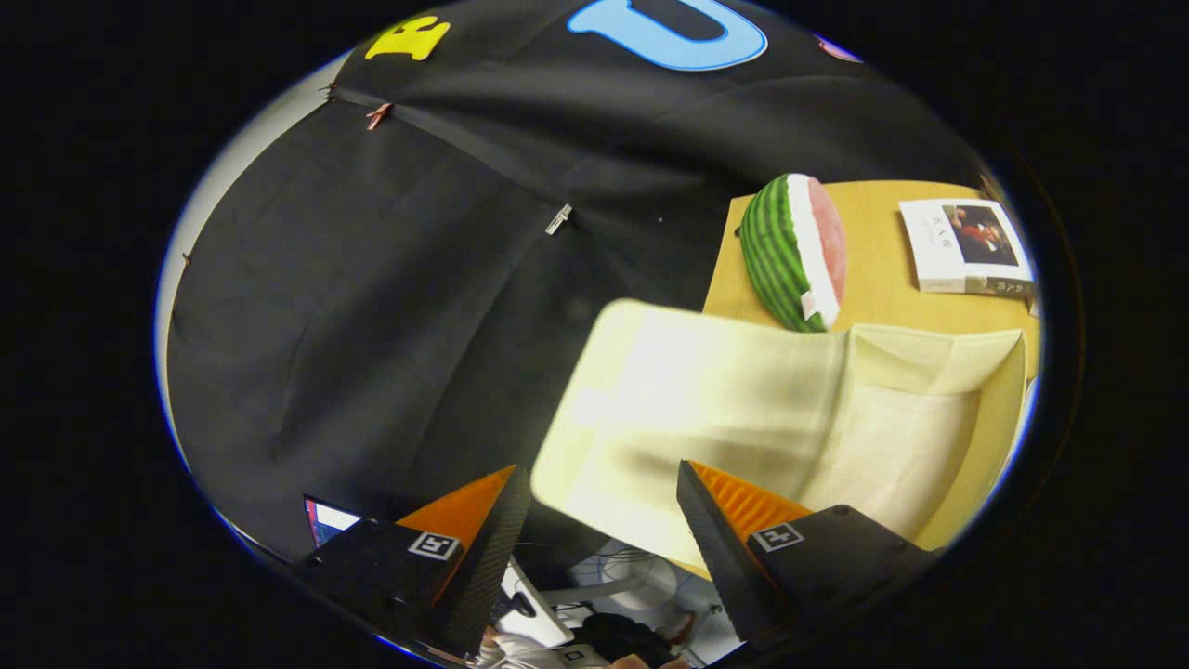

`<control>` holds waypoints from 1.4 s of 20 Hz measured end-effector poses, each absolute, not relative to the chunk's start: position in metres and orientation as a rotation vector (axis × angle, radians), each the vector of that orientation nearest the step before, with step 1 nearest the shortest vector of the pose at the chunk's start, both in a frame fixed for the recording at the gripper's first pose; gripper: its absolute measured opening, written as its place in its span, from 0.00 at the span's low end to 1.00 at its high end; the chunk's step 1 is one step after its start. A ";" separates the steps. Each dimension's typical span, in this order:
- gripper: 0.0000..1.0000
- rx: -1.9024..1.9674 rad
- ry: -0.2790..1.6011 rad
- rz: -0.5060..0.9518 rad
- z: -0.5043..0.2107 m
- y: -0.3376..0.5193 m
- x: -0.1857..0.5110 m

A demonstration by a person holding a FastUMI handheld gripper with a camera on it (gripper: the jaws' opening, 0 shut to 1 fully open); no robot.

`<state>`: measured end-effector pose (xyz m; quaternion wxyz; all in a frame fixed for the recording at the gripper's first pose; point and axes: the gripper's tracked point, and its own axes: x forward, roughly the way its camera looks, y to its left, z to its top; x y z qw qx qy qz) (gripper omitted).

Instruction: Open the storage box then place both shoes into the box .Put the left shoe in first, then the right shoe, with the right side of both shoes facing outward in a uniform manner.

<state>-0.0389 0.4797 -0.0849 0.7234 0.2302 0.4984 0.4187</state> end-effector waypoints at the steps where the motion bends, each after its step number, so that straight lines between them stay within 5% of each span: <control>1: 0.97 0.495 1.083 0.924 -0.080 0.470 -0.037; 17: 0.98 0.160 0.681 0.544 -0.090 0.219 0.063; 28: 0.98 -0.006 0.879 0.265 -0.218 0.061 0.007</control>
